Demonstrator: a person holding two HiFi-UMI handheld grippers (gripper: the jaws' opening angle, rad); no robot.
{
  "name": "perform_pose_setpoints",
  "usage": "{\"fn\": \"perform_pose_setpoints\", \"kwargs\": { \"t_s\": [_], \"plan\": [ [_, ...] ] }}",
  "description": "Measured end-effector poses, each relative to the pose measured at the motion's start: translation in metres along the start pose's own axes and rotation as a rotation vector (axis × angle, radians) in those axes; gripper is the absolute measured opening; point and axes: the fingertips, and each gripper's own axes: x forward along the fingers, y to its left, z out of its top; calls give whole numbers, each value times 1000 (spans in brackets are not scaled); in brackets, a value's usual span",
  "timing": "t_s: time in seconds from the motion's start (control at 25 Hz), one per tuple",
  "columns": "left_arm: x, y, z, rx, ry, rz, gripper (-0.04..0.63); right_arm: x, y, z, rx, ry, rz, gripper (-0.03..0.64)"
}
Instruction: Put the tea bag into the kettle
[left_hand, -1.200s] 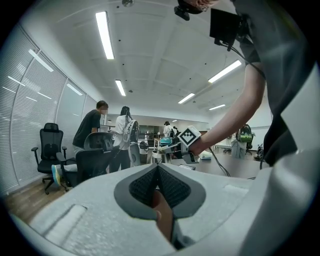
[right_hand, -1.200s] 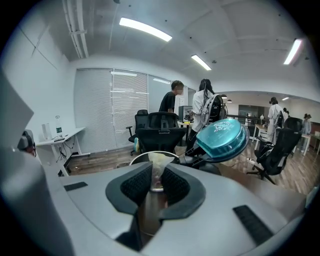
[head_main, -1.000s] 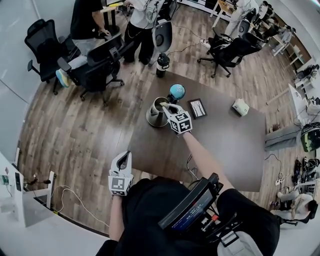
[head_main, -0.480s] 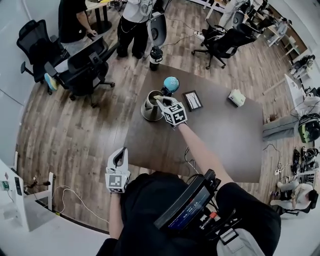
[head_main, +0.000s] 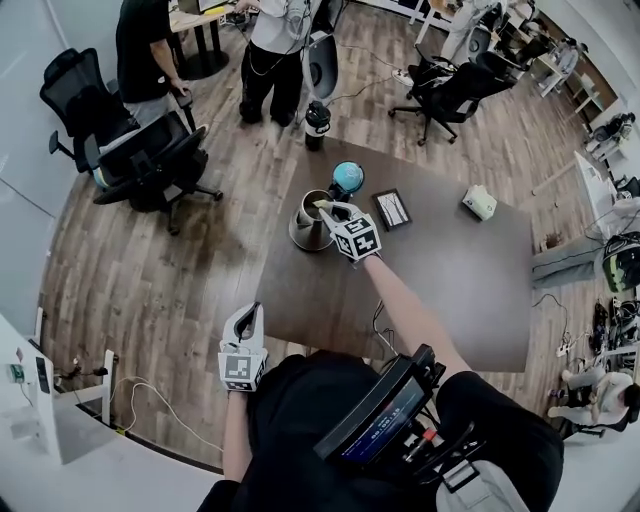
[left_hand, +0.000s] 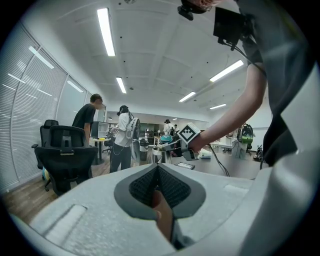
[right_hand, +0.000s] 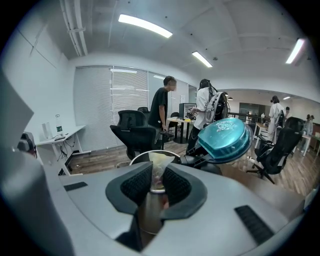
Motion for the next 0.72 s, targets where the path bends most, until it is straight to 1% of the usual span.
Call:
{"fn": "perform_pose_setpoints", "kwargs": {
  "t_s": [0.72],
  "plan": [
    [-2,5,-4,-8,2,10,2,2,2,0,-1,-5,28,61]
  ]
}}
